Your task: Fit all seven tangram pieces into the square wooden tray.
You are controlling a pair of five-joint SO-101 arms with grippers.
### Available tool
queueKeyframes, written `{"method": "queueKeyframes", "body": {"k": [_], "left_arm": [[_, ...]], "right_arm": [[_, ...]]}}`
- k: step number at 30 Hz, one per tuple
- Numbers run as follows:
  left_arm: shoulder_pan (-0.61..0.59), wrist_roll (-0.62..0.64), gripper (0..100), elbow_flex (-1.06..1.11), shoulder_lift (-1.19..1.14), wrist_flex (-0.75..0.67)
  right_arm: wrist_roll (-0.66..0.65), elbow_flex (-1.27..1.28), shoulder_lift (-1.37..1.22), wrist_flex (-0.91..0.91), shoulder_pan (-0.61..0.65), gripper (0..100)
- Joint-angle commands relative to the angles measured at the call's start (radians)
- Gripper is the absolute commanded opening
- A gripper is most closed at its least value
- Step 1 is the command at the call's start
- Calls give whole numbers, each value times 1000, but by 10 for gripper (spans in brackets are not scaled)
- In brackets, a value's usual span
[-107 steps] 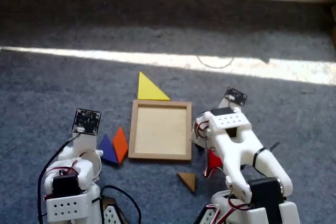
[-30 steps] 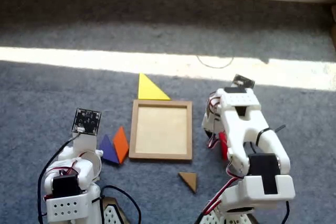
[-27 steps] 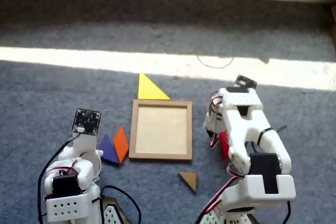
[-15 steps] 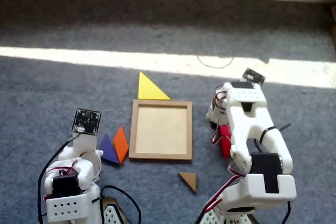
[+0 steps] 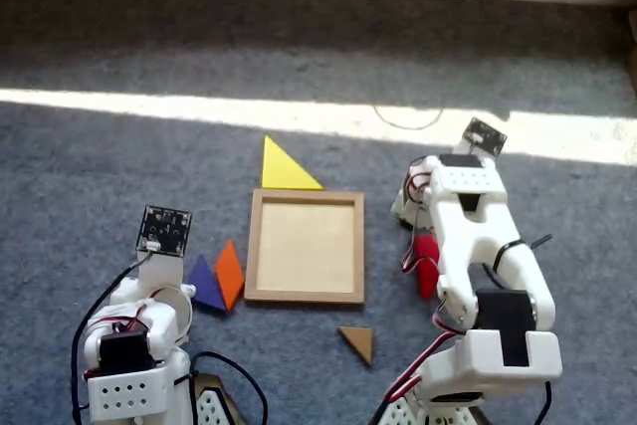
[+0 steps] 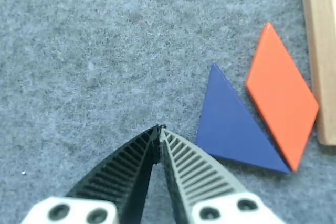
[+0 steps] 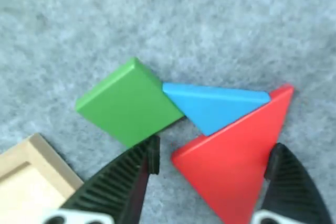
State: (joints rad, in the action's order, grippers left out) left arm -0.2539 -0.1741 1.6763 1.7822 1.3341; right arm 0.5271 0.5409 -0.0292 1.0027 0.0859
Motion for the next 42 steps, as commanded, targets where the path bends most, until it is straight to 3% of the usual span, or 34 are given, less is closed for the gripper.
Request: {"method": "queueKeyframes", "body": {"k": [1,6,29,42], "left_arm": [[-12,6,28,19,28,8],[-12,6,28,19,28,8],[-12,6,28,19,28,8],[-12,6,28,19,28,8]], "right_arm": [[11,-35,8,8,-4,313],[11,-36,8,96,-2,313],[11,8,5,90,-2,313],[5,-2,-130,97,-7,313]]}}
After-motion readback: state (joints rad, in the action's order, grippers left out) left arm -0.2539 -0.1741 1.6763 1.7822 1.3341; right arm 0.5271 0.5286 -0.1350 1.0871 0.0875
